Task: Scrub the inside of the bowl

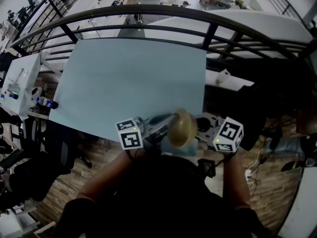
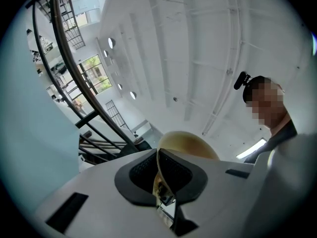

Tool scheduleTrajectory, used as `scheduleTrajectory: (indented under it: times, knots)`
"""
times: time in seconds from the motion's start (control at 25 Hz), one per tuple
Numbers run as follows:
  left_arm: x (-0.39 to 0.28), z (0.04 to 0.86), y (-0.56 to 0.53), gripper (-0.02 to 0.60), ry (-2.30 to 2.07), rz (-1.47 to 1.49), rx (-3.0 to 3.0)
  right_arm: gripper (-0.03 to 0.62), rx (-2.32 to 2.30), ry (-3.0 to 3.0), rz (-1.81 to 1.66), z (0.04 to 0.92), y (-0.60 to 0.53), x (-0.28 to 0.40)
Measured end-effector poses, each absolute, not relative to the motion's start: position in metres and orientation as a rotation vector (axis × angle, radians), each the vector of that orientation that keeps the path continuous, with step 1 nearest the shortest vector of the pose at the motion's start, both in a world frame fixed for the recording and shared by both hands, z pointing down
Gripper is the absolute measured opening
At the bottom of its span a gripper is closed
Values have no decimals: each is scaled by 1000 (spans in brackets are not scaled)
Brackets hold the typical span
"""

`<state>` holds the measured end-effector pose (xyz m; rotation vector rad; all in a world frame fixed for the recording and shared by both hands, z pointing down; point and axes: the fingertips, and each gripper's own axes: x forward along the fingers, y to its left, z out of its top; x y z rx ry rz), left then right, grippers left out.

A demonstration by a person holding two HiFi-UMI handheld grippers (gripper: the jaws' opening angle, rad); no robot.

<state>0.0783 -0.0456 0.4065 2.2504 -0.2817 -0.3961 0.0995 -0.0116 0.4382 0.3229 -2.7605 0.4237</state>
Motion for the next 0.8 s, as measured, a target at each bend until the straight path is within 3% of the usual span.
scheduleTrajectory:
  times: [0.36, 0.8]
  knots:
    - [72, 406, -59, 8, -358, -412, 2254, 64, 143, -2750, 458, 449, 29, 68]
    - [62, 429, -81, 8, -453, -395, 2203, 64, 17, -2826, 408, 409, 52, 79]
